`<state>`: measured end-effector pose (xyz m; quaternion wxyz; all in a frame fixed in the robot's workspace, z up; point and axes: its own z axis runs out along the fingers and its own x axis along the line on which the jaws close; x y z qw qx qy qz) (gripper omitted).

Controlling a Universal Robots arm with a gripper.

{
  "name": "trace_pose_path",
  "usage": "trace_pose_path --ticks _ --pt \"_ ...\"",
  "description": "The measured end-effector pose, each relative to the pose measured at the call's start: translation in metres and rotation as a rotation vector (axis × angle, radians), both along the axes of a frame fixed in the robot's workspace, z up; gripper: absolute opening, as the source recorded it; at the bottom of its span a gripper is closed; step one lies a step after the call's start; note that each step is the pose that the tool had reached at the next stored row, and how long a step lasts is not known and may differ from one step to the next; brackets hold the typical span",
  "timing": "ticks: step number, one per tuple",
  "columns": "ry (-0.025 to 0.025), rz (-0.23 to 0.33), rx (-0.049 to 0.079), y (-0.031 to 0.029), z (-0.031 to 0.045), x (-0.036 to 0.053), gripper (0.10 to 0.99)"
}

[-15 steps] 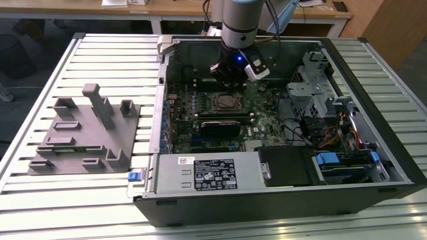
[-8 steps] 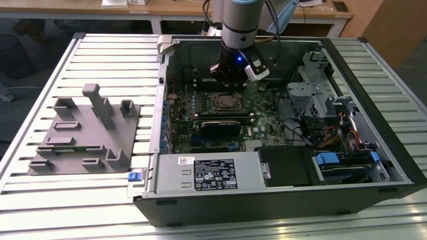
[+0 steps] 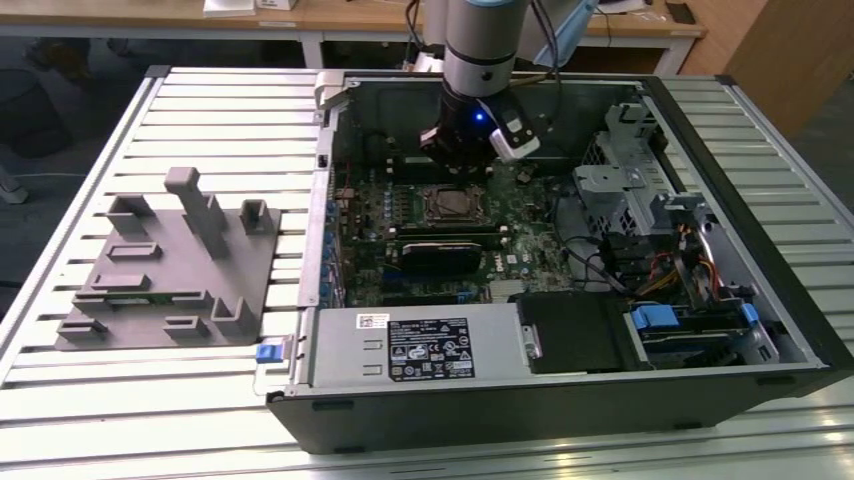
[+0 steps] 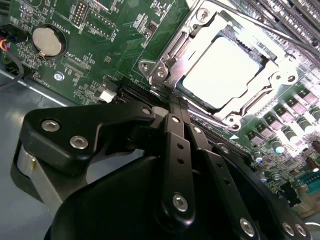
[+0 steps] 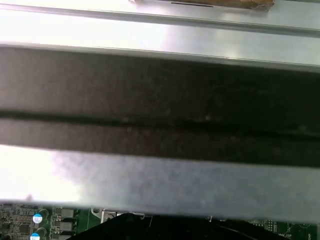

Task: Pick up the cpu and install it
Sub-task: 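Install the first cpu locking lever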

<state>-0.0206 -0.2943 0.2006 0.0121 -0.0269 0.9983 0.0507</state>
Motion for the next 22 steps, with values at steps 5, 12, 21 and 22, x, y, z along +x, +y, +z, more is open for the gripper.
trace_pose_path --ticks 5,12,21,22 --pt "0.0006 0.0 -0.008 0.0005 -0.0025 0.0002 0.106" --pt "0.0 0.0 -0.008 0.0016 -0.0007 0.0004 0.106" --pt "0.0 0.0 -0.036 0.0016 0.0006 0.0003 0.106" --pt "0.0 0.0 -0.038 0.0017 0.0 0.0003 0.106"
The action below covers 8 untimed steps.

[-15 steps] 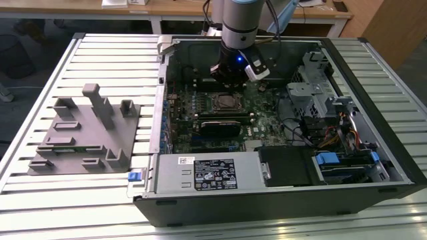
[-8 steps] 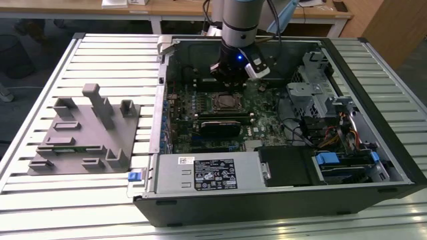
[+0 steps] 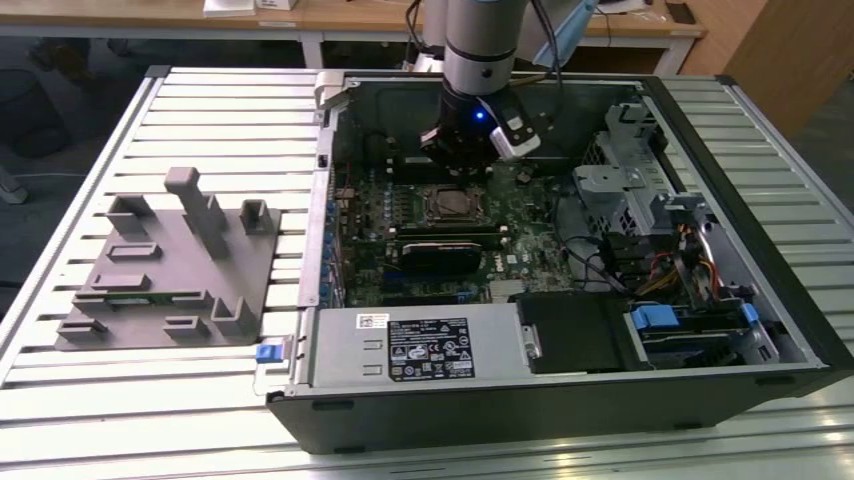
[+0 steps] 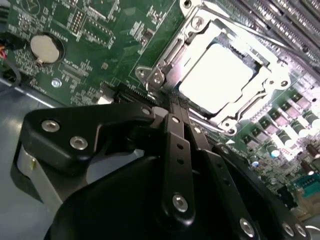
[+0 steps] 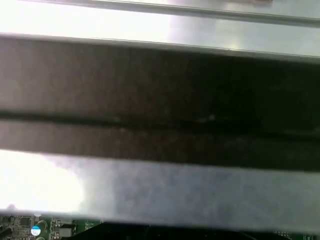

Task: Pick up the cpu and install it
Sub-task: 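Install the first cpu locking lever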

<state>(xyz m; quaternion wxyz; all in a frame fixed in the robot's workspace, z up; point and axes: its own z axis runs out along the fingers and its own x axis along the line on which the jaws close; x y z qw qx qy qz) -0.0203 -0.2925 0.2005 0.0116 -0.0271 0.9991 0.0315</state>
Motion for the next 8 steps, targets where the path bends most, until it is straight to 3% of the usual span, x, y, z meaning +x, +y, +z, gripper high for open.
trace_pose_path --ticks 8 --pt "0.0006 0.0 -0.005 0.0022 -0.004 0.0003 0.106"
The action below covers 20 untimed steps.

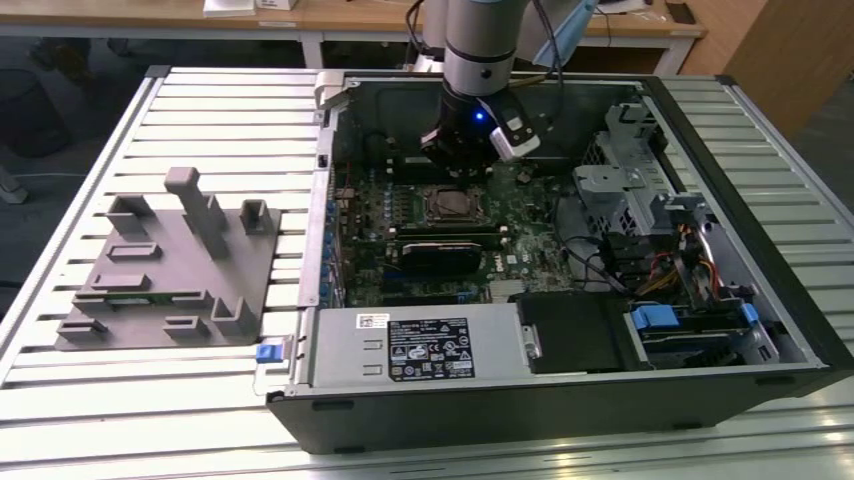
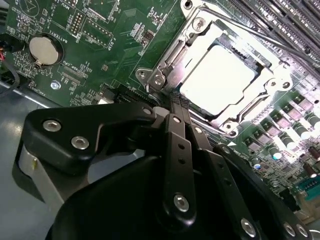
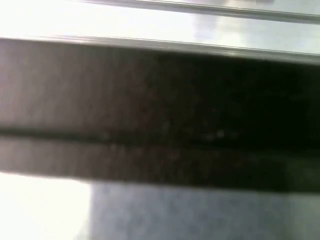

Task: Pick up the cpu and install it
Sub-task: 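Install the first cpu locking lever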

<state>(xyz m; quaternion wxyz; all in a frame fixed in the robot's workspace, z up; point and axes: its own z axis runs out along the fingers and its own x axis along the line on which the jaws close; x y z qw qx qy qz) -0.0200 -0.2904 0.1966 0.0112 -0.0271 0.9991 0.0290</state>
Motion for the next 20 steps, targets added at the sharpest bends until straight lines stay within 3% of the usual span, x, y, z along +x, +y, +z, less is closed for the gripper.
trace_pose_path --ticks 8,12,14,20 --pt "0.0006 0.0 -0.001 0.0018 -0.0005 0.0 0.106" --pt "0.004 0.0 0.01 0.0046 0.0002 -0.0003 0.106" --pt "0.0029 0.0 0.017 0.0057 0.0024 0.0002 0.106" --pt "0.004 0.0 0.017 0.0054 0.0199 0.0002 0.106"
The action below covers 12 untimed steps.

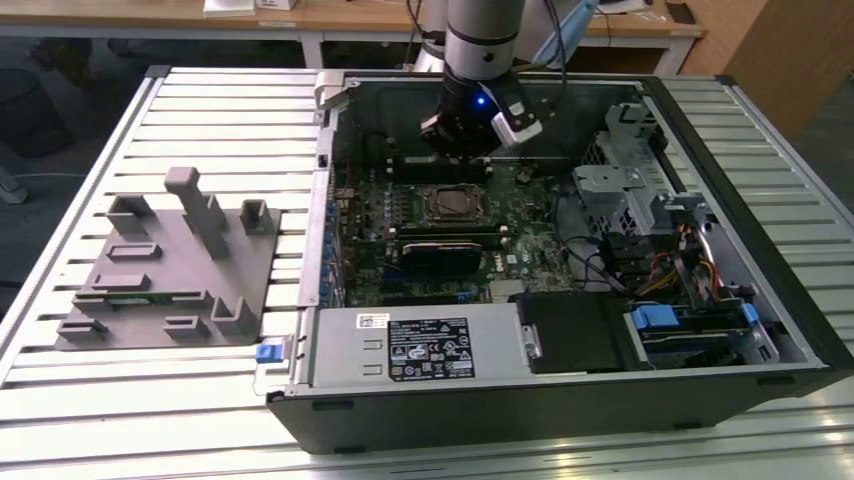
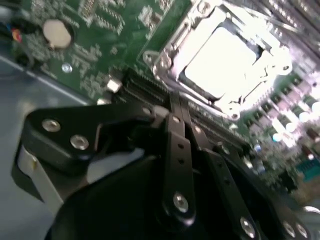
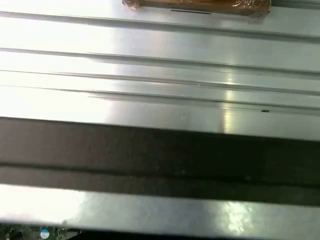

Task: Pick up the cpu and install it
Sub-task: 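Install the first cpu locking lever, then install the second cpu locking lever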

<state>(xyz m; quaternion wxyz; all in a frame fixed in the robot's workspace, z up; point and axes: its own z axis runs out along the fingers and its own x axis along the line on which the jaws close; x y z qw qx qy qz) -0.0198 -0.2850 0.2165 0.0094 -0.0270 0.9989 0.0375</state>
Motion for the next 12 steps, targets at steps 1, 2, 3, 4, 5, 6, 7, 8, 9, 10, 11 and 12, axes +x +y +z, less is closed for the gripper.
trace_pose_path --ticks 1,2,3,4,5,6,7,8,9,10,11,12 --pt "0.0001 0.0 0.0 0.0 0.0012 0.0 0.106" --pt "0.0 0.0 0.0 -0.0001 0.0015 0.0 0.106" --pt "0.0 0.0 0.0 -0.0006 0.0015 0.0 0.106" --pt "0.0 0.0 0.0 -0.0013 0.0015 0.0 0.106" --pt "0.0001 0.0 0.0 -0.002 0.0015 0.0 0.106" --pt "0.0 0.0 0.0 -0.0025 0.0015 0.0 0.106" --pt "0.0 0.0 0.0 -0.0026 0.0015 0.0 0.106" --pt "0.0 0.0 0.0 -0.0031 0.0013 0.0002 0.106" --pt "0.0 0.0 0.0 -0.0036 0.0012 0.0002 0.106" --pt "0.0 0.0 0.0 -0.0038 0.0013 0.0002 0.106" --pt "0.0 0.0 0.0 -0.004 0.0012 0.0002 0.106" --pt "0.0001 0.0 0.0 -0.0042 0.0013 0.0002 0.106"
